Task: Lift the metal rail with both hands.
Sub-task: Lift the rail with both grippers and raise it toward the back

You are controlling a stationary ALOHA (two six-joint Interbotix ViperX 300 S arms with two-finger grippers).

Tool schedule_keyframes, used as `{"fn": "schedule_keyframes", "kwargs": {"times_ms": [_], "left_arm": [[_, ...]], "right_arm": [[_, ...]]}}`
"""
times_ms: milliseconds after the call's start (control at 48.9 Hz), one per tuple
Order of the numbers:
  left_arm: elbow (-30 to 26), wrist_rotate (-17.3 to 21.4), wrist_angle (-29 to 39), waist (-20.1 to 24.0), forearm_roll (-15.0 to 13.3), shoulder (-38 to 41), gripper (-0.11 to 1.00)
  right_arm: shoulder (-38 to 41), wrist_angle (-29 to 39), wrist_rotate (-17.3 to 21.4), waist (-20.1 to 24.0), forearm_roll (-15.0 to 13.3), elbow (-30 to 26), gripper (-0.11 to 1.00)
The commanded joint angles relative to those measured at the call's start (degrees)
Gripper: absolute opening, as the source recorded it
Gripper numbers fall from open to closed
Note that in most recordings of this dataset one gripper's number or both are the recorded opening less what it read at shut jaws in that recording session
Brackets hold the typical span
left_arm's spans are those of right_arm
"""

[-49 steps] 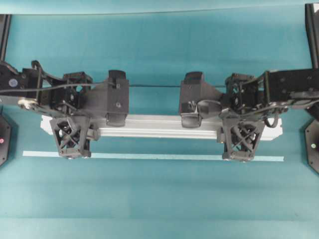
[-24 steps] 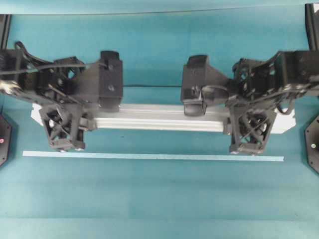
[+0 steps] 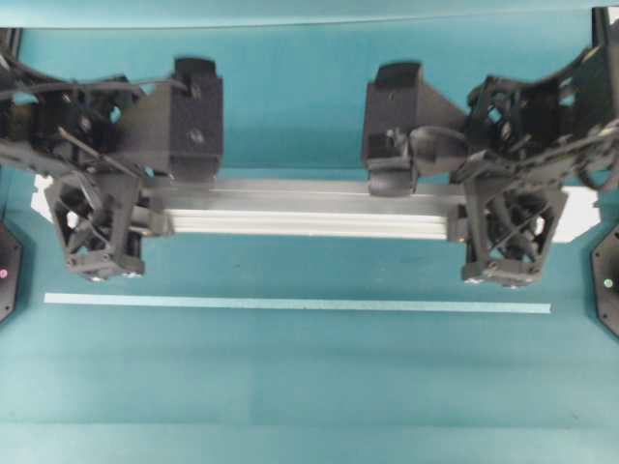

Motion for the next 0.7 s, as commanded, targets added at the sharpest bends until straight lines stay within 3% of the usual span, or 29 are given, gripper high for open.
{"fn": "schedule_keyframes", "kwargs": {"times_ms": [0,409,675], "left_arm": [[-3.08,-0.18,0.7,0.53,0.18,-1.05,0.36],[-13.97,-0.18,10.46,0.7,0.18,0.97,0.36],[-15.56,0.62,10.72,1.32,0.18,1.67,0.36]], "right_arm": [[-0.79,0.97,0.79,0.09,-0.18,-3.6,0.38],[-0.53,2.02,2.29,-0.18,-0.35,-10.55,0.38],[-0.79,2.46,2.46,-0.35,-0.62,-11.6,0.38]]}}
